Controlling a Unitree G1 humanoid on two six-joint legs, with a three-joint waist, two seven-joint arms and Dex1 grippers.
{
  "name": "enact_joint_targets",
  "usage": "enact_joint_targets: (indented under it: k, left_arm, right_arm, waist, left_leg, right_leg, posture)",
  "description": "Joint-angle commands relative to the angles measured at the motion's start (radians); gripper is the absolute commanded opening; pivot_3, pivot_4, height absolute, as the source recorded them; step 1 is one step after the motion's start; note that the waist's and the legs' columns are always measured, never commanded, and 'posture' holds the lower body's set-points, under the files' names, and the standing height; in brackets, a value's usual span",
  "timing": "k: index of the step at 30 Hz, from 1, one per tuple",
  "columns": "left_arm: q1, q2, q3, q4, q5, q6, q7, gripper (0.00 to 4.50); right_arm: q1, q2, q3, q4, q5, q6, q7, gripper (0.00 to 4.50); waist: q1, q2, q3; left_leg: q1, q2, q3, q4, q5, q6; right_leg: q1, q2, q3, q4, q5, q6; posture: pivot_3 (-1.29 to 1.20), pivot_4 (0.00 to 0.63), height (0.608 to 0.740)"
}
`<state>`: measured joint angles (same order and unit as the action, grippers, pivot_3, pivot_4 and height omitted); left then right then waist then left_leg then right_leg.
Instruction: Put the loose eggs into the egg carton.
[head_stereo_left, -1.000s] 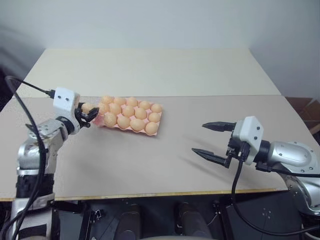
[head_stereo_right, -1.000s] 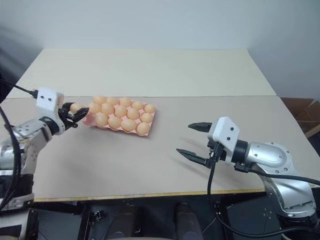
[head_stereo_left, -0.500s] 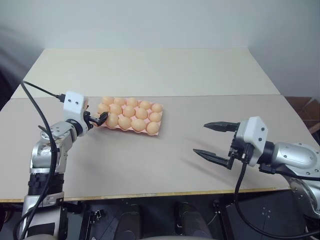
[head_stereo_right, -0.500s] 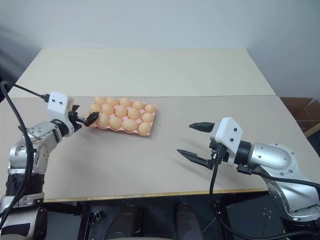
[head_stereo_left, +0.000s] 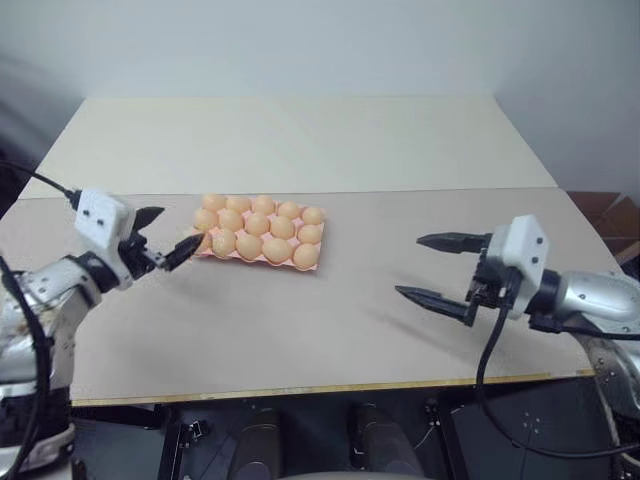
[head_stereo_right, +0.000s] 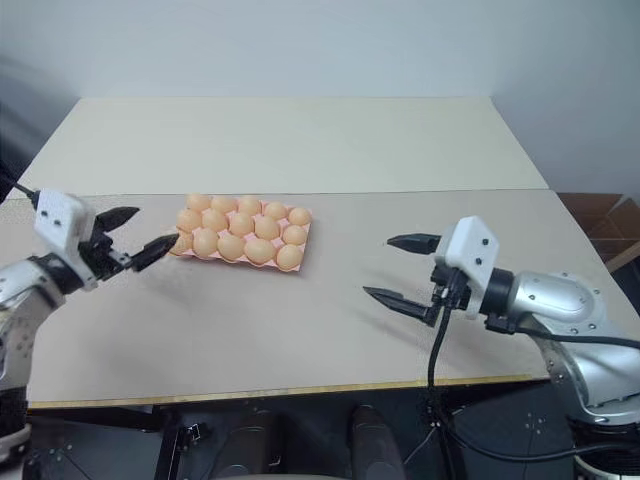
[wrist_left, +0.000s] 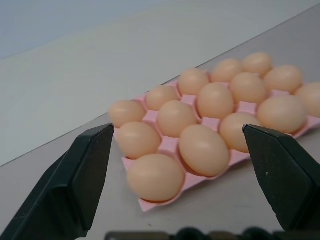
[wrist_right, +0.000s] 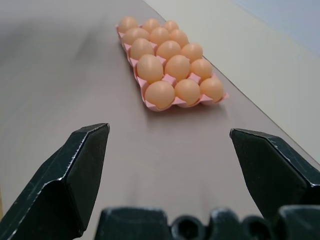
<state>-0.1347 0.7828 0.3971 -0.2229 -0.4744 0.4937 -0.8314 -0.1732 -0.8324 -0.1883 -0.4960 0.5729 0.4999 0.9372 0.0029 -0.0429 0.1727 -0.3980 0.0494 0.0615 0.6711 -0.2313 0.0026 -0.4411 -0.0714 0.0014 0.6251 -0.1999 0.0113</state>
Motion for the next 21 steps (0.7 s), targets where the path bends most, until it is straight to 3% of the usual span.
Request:
enact_joint_targets:
  k: [1, 6, 21]
  left_arm:
    - [0.069, 0.061, 0.064, -0.081, -0.101, 0.002, -0.145, 4.48]
    - [0.275, 0.173, 0.139, -0.162, -0.177, 0.044, -0.342, 4.48]
    - [0.387, 0.093, 0.252, -0.314, -0.293, 0.174, -0.155, 4.48]
  right_arm:
    - [-0.002, -0.028, -0.046, 0.032, 0.018, -0.034, 0.052, 4.5]
    - [0.012, -0.04, -0.051, 0.066, 0.007, -0.047, 0.084, 4.5]
    - [-0.004, -0.04, -0.035, 0.12, -0.011, -0.055, 0.097, 4.5]
  waist:
    - [0.003, 0.0, 0.0]
    - [0.002, 0.0, 0.0]
    - [0.007, 0.001, 0.0]
  left_leg:
    - [0.0, 0.0, 0.0, 0.0, 0.0, 0.0]
    - [0.0, 0.0, 0.001, 0.0, 0.0, 0.0]
    - [0.0, 0.0, 0.001, 0.0, 0.0, 0.0]
  right_leg:
    - [0.0, 0.0, 0.0, 0.0, -0.001, 0.001]
    - [-0.001, -0.001, 0.0, 0.0, -0.001, 0.001]
    - [-0.001, -0.001, 0.0, 0.0, -0.002, 0.001]
  posture:
    - [0.0, 0.15, 0.74]
    - [0.0, 0.15, 0.74]
    - [0.0, 0.15, 0.74]
